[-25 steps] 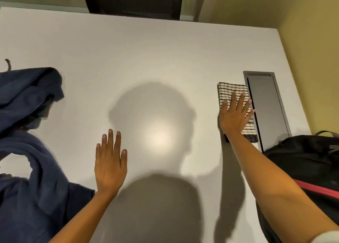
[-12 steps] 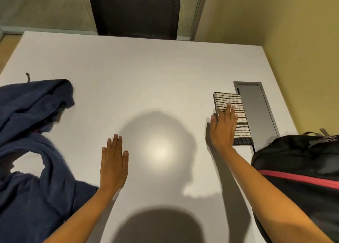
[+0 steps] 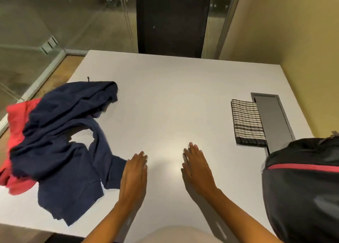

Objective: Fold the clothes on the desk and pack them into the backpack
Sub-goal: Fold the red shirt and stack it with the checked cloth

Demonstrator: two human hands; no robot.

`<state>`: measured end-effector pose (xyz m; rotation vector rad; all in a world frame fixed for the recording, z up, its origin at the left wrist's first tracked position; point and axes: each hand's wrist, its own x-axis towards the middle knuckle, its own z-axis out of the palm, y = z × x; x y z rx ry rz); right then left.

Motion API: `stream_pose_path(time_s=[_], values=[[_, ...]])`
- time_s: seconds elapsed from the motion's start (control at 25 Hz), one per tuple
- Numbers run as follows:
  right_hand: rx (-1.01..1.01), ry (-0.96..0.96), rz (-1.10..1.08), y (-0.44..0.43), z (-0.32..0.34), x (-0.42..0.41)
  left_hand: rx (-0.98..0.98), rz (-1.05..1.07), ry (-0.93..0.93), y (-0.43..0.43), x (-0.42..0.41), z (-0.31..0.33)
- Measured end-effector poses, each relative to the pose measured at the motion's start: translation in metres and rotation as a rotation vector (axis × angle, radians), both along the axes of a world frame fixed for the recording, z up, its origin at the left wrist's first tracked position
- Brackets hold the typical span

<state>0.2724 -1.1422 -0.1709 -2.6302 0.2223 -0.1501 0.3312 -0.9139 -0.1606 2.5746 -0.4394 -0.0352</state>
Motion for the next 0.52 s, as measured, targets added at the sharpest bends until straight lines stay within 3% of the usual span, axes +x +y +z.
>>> stream_pose_path(time_s=[0.28, 0.52], values=[[-0.096, 0.157, 0.234, 0.051, -0.031, -0.020, 0.293, 0.310, -0.102, 0.086, -0.043, 0.008], [-0.101, 0.167, 0.266, 0.072, -0.027, -0.006, 0.248, 0.485, -0.027, 0.131, -0.052, 0.005]])
